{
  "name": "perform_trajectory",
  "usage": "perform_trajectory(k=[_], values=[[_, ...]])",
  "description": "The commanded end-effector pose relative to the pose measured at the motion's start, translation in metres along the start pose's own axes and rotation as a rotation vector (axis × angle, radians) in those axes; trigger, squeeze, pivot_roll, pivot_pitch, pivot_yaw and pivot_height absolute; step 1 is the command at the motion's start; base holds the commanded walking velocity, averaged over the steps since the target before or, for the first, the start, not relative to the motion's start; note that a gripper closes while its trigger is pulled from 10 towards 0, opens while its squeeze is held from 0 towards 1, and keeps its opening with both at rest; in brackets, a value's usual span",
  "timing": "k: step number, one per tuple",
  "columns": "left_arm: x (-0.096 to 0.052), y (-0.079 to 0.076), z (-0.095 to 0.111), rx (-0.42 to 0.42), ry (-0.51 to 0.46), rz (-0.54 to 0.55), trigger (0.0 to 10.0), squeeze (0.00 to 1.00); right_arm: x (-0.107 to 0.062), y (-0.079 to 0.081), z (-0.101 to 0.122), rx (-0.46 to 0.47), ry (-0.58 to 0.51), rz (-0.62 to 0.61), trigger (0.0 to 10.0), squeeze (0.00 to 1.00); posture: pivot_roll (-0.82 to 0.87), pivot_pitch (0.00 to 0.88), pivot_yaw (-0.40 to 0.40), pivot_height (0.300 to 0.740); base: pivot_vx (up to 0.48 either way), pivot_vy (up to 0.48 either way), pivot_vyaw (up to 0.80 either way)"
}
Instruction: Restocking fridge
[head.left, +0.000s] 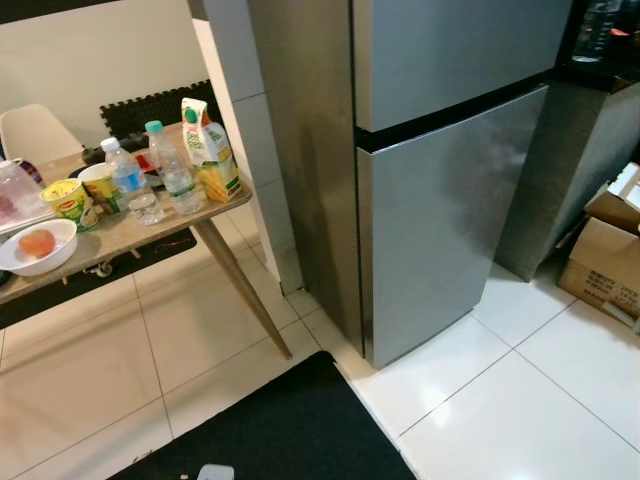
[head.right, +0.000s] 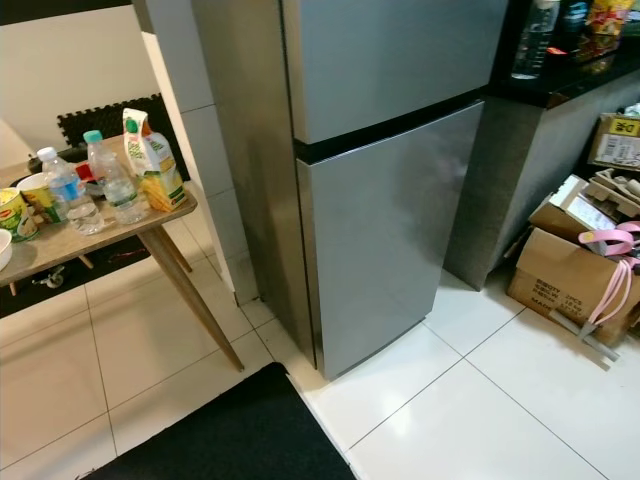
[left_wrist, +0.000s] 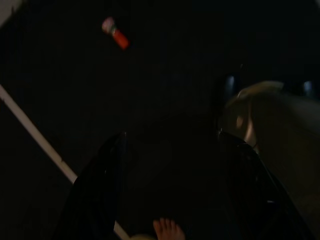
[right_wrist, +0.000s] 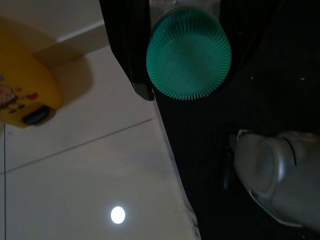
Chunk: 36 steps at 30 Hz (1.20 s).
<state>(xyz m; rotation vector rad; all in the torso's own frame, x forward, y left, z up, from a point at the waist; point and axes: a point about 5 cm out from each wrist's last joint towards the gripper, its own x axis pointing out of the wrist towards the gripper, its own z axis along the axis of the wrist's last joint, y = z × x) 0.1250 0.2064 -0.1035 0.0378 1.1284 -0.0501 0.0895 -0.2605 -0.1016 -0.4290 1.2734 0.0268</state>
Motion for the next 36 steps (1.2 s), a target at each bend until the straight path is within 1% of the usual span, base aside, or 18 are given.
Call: perform_trajectory(k=[1,2,4,5,8,9,11,15,17,18,21,22,23,30,34,36], values=[[-0.001,0.011,0.010,-0.005,-0.022,0.031,10.0,0.00,0.000,0.001,0.004,0.005,-0.010,-0.003,10.0,0.00,-0.12,0.000,0.048,0.740,0.000,0.000,0.00],[0.000,0.011,0.014,-0.007,-0.034,0.032,10.0,0.00,0.001,0.000,0.006,0.005,-0.014,-0.004,10.0,0.00,-0.12,0.000,0.045,0.740,0.000,0.000,0.00],[0.000,0.011,0.014,-0.007,-0.034,0.032,10.0,0.00,0.001,0.000,0.006,0.005,-0.014,-0.004,10.0,0.00,-0.12,0.000,0.045,0.740,0.000,0.000,0.00],[0.000,0.012,0.017,-0.013,-0.044,0.036,10.0,0.00,0.001,0.000,0.008,0.002,-0.019,-0.003,10.0,0.00,-0.11,0.000,0.032,0.740,0.000,0.000,0.00],[-0.001,0.018,0.019,-0.033,-0.056,0.055,10.0,0.00,0.002,0.002,0.019,-0.033,-0.044,0.010,10.0,0.00,-0.09,0.000,0.005,0.740,0.000,0.000,0.00],[-0.002,0.020,0.018,-0.045,-0.055,0.066,10.0,0.00,0.002,0.001,0.024,-0.043,-0.054,0.011,10.0,0.00,-0.08,0.000,0.000,0.740,0.000,0.000,0.00],[-0.002,0.022,0.017,-0.053,-0.053,0.072,10.0,0.00,0.002,-0.001,0.027,-0.049,-0.060,0.010,10.0,0.00,-0.08,0.000,0.000,0.740,0.000,0.000,0.00],[-0.006,0.031,0.000,-0.088,-0.020,0.103,10.0,0.00,0.003,-0.002,0.038,-0.051,-0.086,0.010,10.0,0.00,-0.08,0.000,0.006,0.740,0.000,0.000,0.00],[-0.006,0.031,0.000,-0.088,-0.020,0.103,10.0,0.00,0.003,-0.002,0.038,-0.051,-0.086,0.010,10.0,0.00,-0.08,0.000,0.006,0.740,0.000,0.000,0.00],[-0.008,0.034,-0.005,-0.094,-0.007,0.112,10.0,0.00,0.003,0.000,0.039,-0.046,-0.089,0.013,10.0,0.00,-0.07,0.000,0.008,0.740,0.000,0.000,0.00],[-0.009,0.037,-0.008,-0.108,-0.002,0.123,10.0,0.00,0.003,0.003,0.035,-0.044,-0.081,0.021,10.0,0.00,-0.07,0.000,0.012,0.740,0.000,0.000,0.00],[-0.010,0.040,-0.007,-0.111,-0.005,0.129,10.0,0.00,0.003,0.008,0.030,-0.041,-0.068,0.031,10.0,0.00,-0.07,0.000,0.026,0.740,0.000,0.000,0.00],[-0.010,0.040,-0.007,-0.111,-0.005,0.129,10.0,0.00,0.003,0.008,0.030,-0.041,-0.068,0.031,10.0,0.00,-0.07,0.000,0.026,0.740,0.000,0.000,0.00],[-0.009,0.044,0.004,-0.090,-0.026,0.132,10.0,0.00,0.002,0.018,0.024,-0.007,-0.058,0.046,10.0,0.00,-0.09,0.000,0.050,0.740,0.000,0.000,0.00],[-0.009,0.045,0.009,-0.079,-0.034,0.129,10.0,0.00,0.002,0.021,0.023,-0.003,-0.056,0.051,10.0,0.00,-0.10,0.000,0.056,0.740,0.000,0.000,0.00],[-0.009,0.044,0.008,-0.074,-0.030,0.125,10.0,0.00,0.002,0.021,0.022,0.004,-0.058,0.050,10.0,0.00,-0.11,0.000,0.066,0.740,0.000,0.000,0.00]])
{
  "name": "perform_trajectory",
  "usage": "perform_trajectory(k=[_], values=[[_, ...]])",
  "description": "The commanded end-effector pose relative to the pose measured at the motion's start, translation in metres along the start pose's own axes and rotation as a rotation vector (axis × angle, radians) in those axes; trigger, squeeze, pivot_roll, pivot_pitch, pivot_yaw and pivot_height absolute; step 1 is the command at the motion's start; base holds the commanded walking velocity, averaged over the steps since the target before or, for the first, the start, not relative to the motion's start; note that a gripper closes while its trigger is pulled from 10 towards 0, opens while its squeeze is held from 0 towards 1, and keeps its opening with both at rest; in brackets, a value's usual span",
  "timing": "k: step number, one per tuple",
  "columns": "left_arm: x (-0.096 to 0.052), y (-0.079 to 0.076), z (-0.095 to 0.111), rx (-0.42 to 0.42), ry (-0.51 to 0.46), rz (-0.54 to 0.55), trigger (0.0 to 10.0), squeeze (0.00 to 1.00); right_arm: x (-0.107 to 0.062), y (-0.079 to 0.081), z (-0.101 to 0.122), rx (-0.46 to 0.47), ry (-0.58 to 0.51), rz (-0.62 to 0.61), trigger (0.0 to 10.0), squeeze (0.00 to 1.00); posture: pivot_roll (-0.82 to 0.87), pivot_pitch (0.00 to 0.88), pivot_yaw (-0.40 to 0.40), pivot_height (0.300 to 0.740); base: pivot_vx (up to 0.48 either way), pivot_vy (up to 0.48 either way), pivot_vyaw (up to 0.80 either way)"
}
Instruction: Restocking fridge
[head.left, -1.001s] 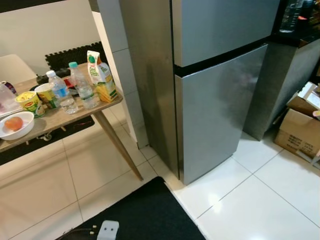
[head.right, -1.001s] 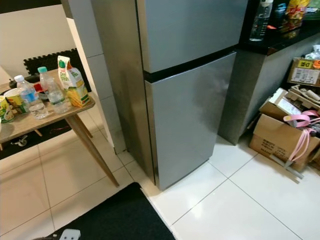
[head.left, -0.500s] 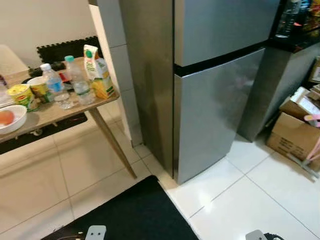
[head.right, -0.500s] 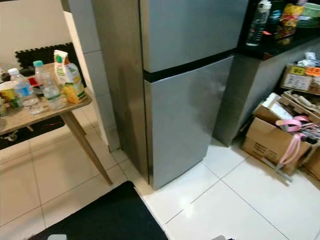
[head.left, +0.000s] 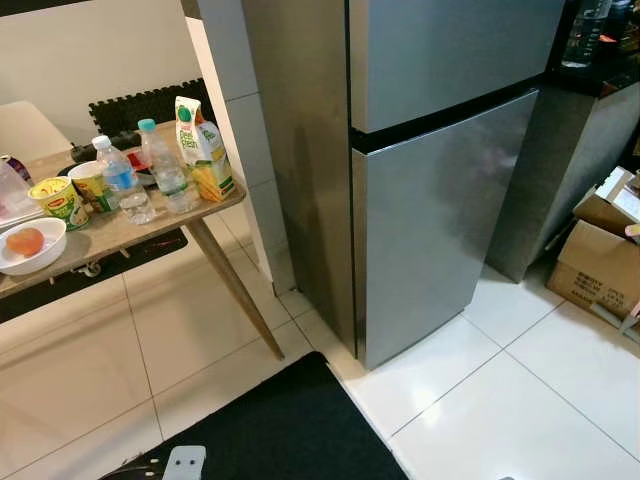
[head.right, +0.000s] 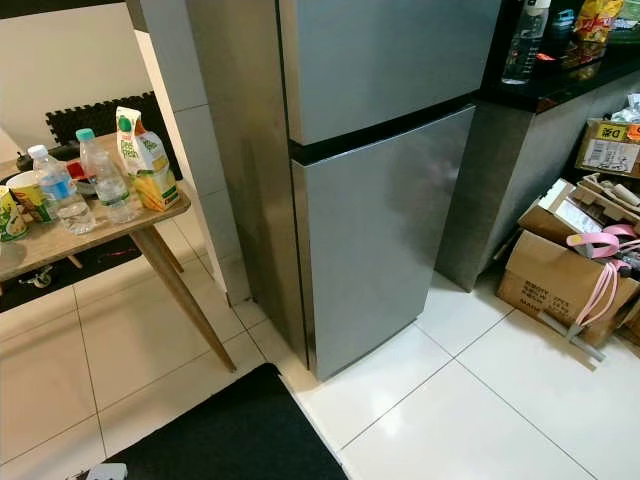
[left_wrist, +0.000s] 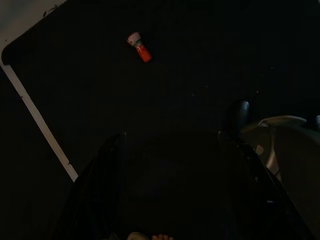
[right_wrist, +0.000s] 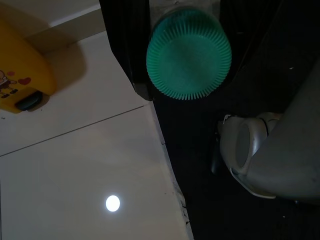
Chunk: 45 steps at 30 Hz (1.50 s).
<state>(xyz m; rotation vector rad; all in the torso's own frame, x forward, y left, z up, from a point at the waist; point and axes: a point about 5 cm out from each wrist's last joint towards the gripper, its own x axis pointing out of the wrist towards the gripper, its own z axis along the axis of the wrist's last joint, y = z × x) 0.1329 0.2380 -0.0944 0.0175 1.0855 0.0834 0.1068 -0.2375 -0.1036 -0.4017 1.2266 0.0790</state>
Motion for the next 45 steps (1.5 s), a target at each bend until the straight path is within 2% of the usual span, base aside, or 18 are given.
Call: perform_trajectory(k=[1,9,16,21,27,35,38,41,45], values=[[-0.002,0.012,0.000,0.011,0.009,0.027,10.0,0.00,0.000,0.004,0.000,0.009,-0.001,0.006,10.0,0.00,-0.11,0.000,0.066,0.740,0.000,0.000,0.00],[-0.001,0.005,0.000,0.029,0.020,0.010,10.0,0.00,-0.001,0.001,-0.005,0.031,0.007,-0.005,10.0,0.00,-0.13,0.000,0.064,0.740,0.000,0.000,0.00],[0.000,0.001,0.002,0.051,0.019,-0.007,10.0,0.00,0.000,-0.006,0.002,0.046,-0.010,-0.026,10.0,0.00,-0.16,0.000,0.077,0.740,0.000,0.000,0.00],[0.001,0.001,0.005,0.061,0.018,-0.007,10.0,0.00,0.000,-0.004,0.002,0.047,-0.014,-0.025,10.0,0.00,-0.16,0.000,0.074,0.740,0.000,0.000,0.00],[0.002,-0.004,0.009,0.046,0.002,-0.010,10.0,0.00,0.000,-0.001,-0.001,0.002,-0.005,-0.002,10.0,0.00,-0.13,0.000,0.046,0.740,0.000,0.000,0.00],[0.001,-0.013,-0.007,0.017,0.036,-0.019,10.0,0.00,0.001,-0.006,0.014,-0.075,-0.052,0.013,10.0,0.00,-0.12,0.009,-0.006,0.740,0.000,0.000,0.00],[0.001,-0.018,-0.014,-0.026,0.040,-0.015,10.0,0.00,0.001,-0.010,0.020,-0.130,-0.059,0.019,10.0,0.00,-0.08,0.005,-0.059,0.740,0.000,0.000,0.00],[0.000,-0.017,-0.017,-0.045,0.042,-0.009,10.0,0.00,0.001,-0.010,0.023,-0.150,-0.063,0.024,10.0,0.00,-0.07,0.005,-0.063,0.740,0.000,0.000,0.00],[-0.004,-0.013,-0.033,-0.081,0.068,0.017,10.0,0.00,0.002,-0.011,0.034,-0.187,-0.078,0.031,10.0,0.00,-0.04,0.000,-0.089,0.740,0.000,0.000,0.00]])
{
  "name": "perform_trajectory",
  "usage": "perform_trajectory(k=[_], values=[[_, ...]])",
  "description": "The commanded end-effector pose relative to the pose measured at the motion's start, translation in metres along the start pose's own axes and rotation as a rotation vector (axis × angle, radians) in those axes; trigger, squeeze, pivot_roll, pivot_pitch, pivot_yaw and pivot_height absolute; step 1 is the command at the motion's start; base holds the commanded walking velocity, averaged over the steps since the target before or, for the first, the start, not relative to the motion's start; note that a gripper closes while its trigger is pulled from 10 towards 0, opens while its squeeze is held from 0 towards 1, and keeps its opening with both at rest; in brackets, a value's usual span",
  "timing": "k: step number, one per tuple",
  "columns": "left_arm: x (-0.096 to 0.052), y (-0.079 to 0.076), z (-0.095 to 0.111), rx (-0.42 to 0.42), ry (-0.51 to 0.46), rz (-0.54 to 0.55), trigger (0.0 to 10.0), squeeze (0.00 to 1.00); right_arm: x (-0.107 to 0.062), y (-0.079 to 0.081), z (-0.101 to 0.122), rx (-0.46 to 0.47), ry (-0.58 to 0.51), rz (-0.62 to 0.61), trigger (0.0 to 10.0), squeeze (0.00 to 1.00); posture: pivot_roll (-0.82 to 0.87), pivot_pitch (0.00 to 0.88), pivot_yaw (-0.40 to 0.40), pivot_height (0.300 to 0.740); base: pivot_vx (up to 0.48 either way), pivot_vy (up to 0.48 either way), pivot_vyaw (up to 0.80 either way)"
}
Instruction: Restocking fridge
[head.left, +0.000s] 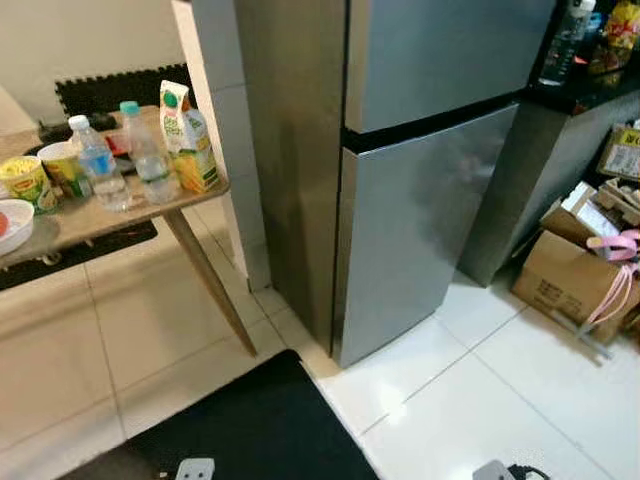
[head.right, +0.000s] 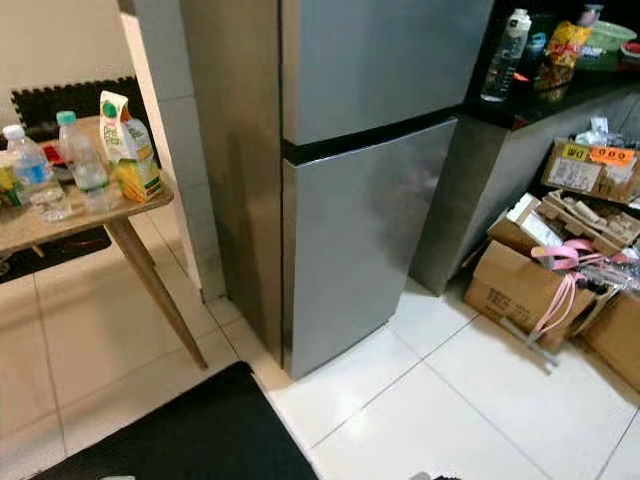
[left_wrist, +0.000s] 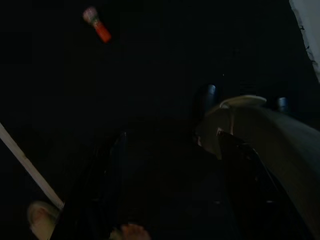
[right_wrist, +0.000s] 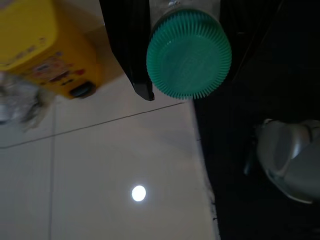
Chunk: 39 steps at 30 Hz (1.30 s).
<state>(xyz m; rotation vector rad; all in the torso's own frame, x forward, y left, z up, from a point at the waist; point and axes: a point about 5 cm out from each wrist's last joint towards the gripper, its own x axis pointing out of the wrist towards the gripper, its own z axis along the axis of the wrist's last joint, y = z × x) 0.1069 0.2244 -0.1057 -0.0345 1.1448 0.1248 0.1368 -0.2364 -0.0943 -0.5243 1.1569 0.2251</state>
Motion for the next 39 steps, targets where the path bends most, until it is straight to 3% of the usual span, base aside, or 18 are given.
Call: perform_trajectory(k=[1,8,13,18,26,29,32,39], values=[[-0.001,0.000,-0.005,-0.023,0.007,0.009,10.0,0.00,0.000,-0.003,0.004,-0.017,-0.005,0.000,10.0,0.00,-0.04,0.000,-0.089,0.740,0.000,0.000,0.00],[-0.003,0.007,-0.009,-0.034,0.007,0.029,10.0,0.00,0.002,-0.001,0.017,-0.035,-0.035,0.008,10.0,0.00,-0.02,0.000,-0.088,0.740,0.000,0.000,0.00],[-0.002,0.011,-0.003,-0.021,-0.006,0.037,10.0,0.00,0.001,0.005,0.008,0.005,-0.020,0.016,10.0,0.00,-0.05,0.000,-0.055,0.740,0.000,0.000,0.00],[0.000,0.011,0.015,0.013,-0.042,0.026,10.0,0.00,0.001,0.006,0.007,0.058,-0.017,0.001,10.0,0.00,-0.07,0.000,-0.032,0.740,0.000,0.000,0.00],[0.003,0.005,0.043,0.063,-0.107,-0.005,10.0,0.00,0.002,0.010,0.009,0.039,-0.019,0.014,10.0,0.00,-0.08,0.001,-0.025,0.740,0.000,0.000,0.00],[0.003,0.004,0.041,0.056,-0.102,-0.010,10.0,0.00,0.002,0.012,0.008,0.035,-0.016,0.018,10.0,0.00,-0.08,0.000,-0.024,0.740,0.000,0.000,0.00],[0.002,0.001,0.022,0.033,-0.051,-0.013,10.0,0.00,0.001,0.015,0.003,0.035,-0.007,0.025,10.0,0.00,-0.09,0.000,-0.023,0.740,0.000,-0.401,0.00],[0.002,-0.003,0.015,0.022,-0.034,-0.020,10.0,0.00,0.001,0.013,0.003,0.035,-0.002,0.021,10.0,0.00,-0.08,0.000,-0.028,0.740,0.000,-0.455,0.00]])
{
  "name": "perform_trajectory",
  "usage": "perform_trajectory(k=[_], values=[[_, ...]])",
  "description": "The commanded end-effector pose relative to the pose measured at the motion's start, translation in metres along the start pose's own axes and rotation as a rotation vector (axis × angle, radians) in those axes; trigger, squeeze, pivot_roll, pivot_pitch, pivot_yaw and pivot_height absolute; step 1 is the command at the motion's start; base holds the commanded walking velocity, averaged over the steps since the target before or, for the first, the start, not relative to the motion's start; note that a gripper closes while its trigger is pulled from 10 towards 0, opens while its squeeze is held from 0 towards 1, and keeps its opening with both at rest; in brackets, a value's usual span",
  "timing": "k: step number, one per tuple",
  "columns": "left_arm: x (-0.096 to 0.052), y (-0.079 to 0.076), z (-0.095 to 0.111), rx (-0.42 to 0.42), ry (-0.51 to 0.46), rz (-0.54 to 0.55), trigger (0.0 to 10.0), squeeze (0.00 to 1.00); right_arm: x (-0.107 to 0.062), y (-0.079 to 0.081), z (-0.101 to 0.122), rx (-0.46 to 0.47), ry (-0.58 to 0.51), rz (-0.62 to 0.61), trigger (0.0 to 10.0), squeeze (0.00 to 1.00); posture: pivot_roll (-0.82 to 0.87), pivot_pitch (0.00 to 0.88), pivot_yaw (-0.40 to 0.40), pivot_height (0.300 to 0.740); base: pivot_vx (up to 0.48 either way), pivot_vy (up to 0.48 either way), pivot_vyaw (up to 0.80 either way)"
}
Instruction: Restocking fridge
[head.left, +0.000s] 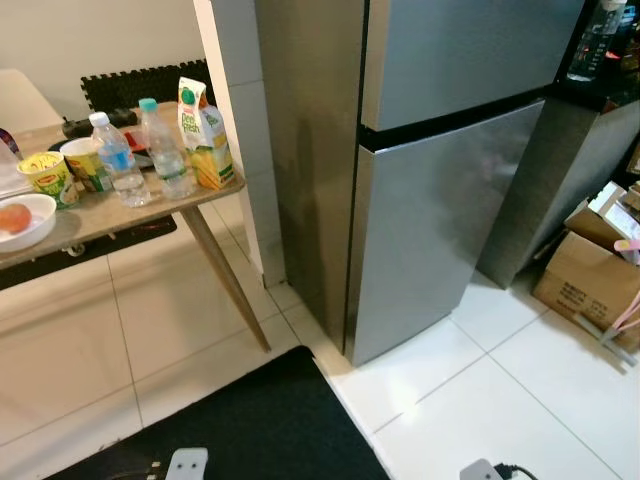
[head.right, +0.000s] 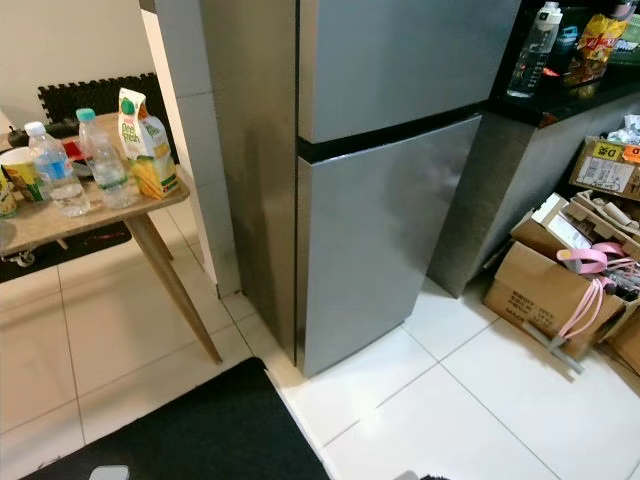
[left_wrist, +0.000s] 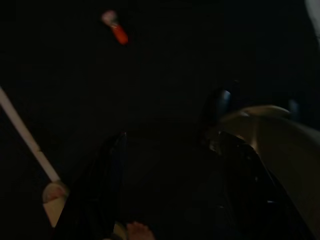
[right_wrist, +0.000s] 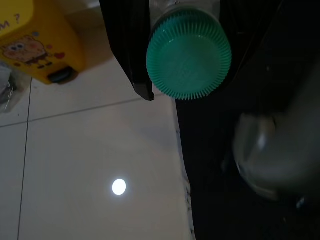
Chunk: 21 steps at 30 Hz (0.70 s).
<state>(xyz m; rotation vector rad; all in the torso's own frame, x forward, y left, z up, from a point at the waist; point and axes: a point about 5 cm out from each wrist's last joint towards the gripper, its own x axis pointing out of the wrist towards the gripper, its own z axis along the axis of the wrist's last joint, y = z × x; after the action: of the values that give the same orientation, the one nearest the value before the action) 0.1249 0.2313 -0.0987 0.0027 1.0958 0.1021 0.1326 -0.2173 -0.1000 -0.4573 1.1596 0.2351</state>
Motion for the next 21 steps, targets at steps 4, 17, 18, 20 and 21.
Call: perform_trajectory(k=[4,17,18,20,21], values=[[0.001,-0.010,-0.001,-0.020,0.011,-0.023,10.0,0.00,0.000,-0.006,0.002,-0.013,0.003,-0.018,10.0,0.00,-0.08,0.000,-0.022,0.740,0.000,-0.468,0.00],[0.003,-0.011,0.008,-0.003,-0.008,-0.033,10.0,0.00,0.000,-0.004,0.003,-0.009,-0.001,-0.012,10.0,0.00,-0.09,0.000,-0.016,0.740,0.000,-0.465,0.00],[0.003,-0.012,0.008,-0.002,-0.008,-0.034,10.0,0.00,0.000,-0.004,0.003,-0.009,0.000,-0.012,10.0,0.00,-0.09,0.000,-0.016,0.740,0.000,-0.465,0.00],[0.003,-0.013,0.008,-0.001,-0.008,-0.035,10.0,0.00,0.000,-0.004,0.003,-0.008,0.000,-0.012,10.0,0.00,-0.09,0.000,-0.017,0.740,0.000,-0.465,0.00],[0.003,-0.013,0.008,-0.001,-0.008,-0.037,10.0,0.00,0.000,-0.004,0.003,-0.009,0.001,-0.013,10.0,0.00,-0.10,0.000,-0.017,0.740,0.000,-0.465,0.00]])
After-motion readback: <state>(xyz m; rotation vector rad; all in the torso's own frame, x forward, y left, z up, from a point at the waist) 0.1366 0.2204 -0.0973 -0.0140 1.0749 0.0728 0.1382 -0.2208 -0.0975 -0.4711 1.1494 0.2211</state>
